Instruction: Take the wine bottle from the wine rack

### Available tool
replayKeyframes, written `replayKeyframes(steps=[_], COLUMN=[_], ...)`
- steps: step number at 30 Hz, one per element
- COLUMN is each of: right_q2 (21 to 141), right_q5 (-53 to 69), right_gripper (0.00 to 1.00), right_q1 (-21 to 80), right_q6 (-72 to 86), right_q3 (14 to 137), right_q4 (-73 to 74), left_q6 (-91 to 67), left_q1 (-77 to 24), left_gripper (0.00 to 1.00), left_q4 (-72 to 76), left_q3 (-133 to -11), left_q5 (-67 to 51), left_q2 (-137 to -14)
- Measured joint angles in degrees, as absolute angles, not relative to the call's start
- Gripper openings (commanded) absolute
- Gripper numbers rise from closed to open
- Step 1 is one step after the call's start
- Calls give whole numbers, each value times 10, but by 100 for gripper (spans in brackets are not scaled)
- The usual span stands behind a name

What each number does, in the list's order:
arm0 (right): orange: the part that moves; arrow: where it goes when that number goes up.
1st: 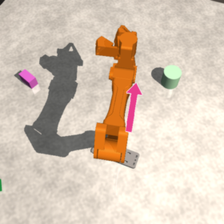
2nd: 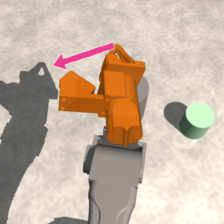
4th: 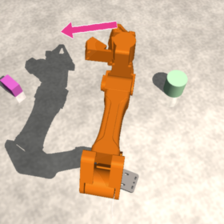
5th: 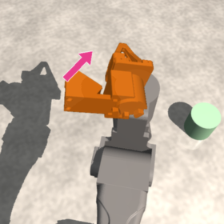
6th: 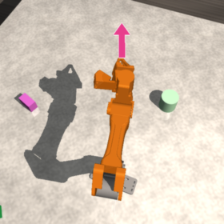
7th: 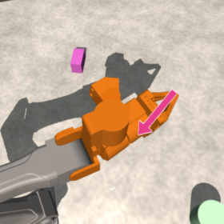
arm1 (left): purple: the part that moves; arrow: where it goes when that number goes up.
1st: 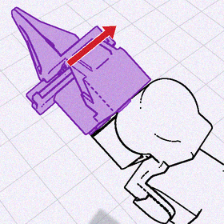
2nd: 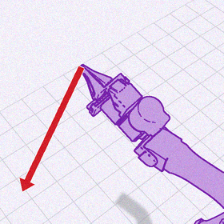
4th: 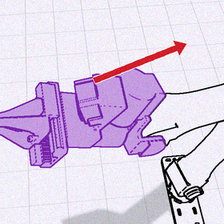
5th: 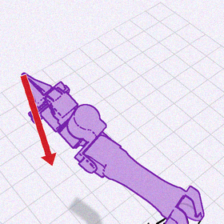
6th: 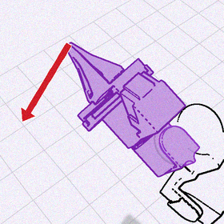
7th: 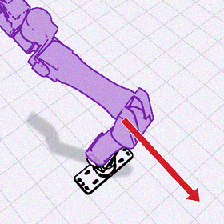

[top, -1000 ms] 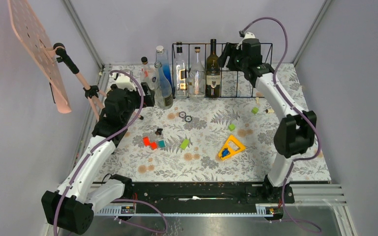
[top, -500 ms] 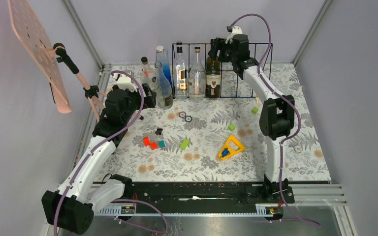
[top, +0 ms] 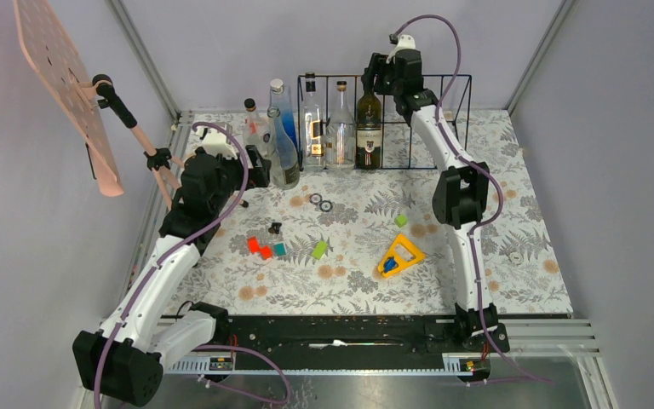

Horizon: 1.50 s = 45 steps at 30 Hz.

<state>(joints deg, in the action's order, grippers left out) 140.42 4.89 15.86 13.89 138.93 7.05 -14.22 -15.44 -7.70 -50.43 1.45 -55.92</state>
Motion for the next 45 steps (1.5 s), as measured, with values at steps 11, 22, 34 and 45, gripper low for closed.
replayKeyframes(steps=[11, 22, 34, 45], right_q2=[1437, 1473, 1462, 1333], right_q5=[38, 34, 37, 42], right_gripper=[62, 51, 0, 0], right_q1=[159, 161, 161, 161], right_q6=[142, 155, 141, 121], right_q3=[1390, 1410, 1375, 1193], right_q4=[68, 26, -27, -93], left_q6=[-147, -151, -164, -169], left_q1=[-144, -134, -116, -113], left_gripper=[92, 92, 91, 90], left_q4=[-77, -77, -77, -77], left_q3=[-504, -504, -504, -504], left_q5=[-8, -21, -39, -46], left_q2=[-559, -560, -560, -560])
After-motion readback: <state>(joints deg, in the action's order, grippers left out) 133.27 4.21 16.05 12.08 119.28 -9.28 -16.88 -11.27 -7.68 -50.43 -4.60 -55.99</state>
